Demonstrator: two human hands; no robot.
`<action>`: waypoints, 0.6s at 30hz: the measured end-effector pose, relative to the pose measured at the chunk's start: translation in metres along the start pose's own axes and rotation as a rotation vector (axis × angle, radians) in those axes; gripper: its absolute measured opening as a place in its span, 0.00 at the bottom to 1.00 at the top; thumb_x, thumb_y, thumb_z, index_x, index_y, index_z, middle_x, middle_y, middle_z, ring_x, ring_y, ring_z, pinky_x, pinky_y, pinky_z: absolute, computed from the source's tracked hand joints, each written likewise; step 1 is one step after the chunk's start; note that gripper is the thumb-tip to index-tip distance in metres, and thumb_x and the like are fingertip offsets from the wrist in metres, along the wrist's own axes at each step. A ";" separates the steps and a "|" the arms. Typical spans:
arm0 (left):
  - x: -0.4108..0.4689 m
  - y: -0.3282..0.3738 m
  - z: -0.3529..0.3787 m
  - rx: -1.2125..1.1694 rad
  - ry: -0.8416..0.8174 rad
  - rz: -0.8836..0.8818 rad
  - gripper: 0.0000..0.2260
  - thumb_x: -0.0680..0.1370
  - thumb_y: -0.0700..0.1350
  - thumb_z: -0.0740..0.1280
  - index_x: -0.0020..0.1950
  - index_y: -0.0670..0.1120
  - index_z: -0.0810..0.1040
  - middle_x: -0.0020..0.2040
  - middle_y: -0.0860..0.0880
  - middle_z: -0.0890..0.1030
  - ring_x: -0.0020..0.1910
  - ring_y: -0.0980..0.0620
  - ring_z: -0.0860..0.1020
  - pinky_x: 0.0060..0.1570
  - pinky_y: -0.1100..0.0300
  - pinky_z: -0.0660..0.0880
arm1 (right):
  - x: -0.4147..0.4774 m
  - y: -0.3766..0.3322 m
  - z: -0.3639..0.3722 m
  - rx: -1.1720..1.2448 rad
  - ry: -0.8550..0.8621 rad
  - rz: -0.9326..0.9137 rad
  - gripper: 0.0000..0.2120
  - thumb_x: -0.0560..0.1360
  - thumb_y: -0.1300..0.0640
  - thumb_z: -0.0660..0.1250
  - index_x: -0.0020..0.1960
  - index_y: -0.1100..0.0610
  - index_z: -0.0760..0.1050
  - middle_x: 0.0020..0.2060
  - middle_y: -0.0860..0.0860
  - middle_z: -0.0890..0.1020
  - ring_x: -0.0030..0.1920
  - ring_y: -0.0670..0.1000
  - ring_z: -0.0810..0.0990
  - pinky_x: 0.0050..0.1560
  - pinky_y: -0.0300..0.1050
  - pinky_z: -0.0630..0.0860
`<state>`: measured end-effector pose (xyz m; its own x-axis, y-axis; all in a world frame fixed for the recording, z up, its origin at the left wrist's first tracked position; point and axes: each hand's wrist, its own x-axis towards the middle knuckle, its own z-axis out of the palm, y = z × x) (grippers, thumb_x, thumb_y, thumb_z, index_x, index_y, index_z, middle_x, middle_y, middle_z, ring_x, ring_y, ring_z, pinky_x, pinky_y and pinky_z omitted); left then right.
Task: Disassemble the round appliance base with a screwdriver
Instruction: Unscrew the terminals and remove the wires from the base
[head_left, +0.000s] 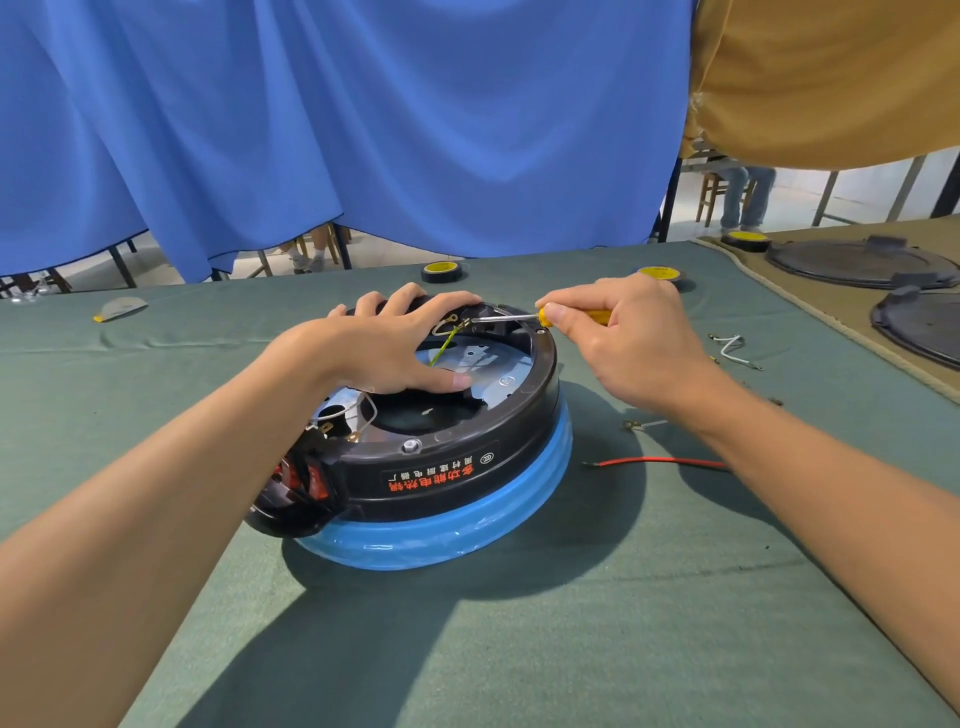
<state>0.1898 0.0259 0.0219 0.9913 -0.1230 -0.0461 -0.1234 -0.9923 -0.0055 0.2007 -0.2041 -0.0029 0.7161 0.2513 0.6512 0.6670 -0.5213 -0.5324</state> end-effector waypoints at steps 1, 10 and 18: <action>0.000 0.000 0.000 -0.001 0.001 0.001 0.33 0.71 0.73 0.59 0.69 0.75 0.43 0.74 0.56 0.54 0.73 0.43 0.56 0.70 0.40 0.54 | -0.002 -0.001 0.002 -0.051 0.034 -0.051 0.10 0.77 0.59 0.66 0.44 0.65 0.83 0.28 0.59 0.78 0.34 0.53 0.72 0.36 0.38 0.66; 0.000 0.000 0.000 -0.006 0.001 -0.003 0.34 0.70 0.74 0.59 0.69 0.75 0.43 0.75 0.56 0.53 0.73 0.42 0.55 0.71 0.38 0.53 | -0.003 -0.002 0.006 -0.126 0.034 -0.149 0.12 0.77 0.60 0.65 0.43 0.69 0.79 0.30 0.63 0.78 0.35 0.55 0.72 0.41 0.49 0.67; 0.000 0.002 -0.001 0.001 -0.025 -0.012 0.34 0.70 0.73 0.59 0.70 0.75 0.42 0.75 0.56 0.53 0.74 0.42 0.54 0.71 0.39 0.53 | 0.001 -0.005 0.000 0.027 -0.074 0.034 0.09 0.77 0.57 0.67 0.46 0.60 0.84 0.31 0.60 0.79 0.27 0.44 0.63 0.29 0.29 0.61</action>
<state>0.1893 0.0239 0.0230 0.9913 -0.1107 -0.0711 -0.1114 -0.9938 -0.0067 0.1983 -0.2015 0.0003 0.7509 0.2941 0.5913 0.6467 -0.5086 -0.5684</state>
